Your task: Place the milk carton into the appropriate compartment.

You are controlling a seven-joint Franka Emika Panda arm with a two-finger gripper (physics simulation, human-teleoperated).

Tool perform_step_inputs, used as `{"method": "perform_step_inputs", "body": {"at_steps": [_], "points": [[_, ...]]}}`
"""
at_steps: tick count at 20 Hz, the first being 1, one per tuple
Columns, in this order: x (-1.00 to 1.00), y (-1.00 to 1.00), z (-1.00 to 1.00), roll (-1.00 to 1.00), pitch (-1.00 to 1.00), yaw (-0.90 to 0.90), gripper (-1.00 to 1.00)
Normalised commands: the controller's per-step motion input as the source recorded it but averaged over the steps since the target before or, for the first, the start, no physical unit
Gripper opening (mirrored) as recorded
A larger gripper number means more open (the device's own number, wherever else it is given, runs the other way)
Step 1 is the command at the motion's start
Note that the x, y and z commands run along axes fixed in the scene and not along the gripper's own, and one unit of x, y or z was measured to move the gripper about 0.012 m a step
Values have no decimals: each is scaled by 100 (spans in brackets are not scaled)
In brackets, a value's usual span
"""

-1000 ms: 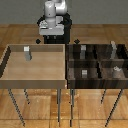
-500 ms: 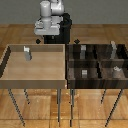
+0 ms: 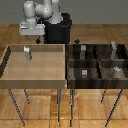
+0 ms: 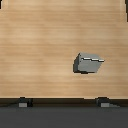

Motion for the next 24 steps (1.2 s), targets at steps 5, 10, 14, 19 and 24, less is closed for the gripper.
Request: {"method": "perform_step_inputs", "body": {"at_steps": [5, 10, 14, 19, 24], "points": [[80, 0, 0, 0, 0, 0, 100], [20, -60, 0, 0, 0, 0, 100], [25, 0, 0, 0, 0, 0, 100], [0, 20, 0, 0, 0, 0, 100], [0, 0, -20, 0, 0, 0, 100]]}}
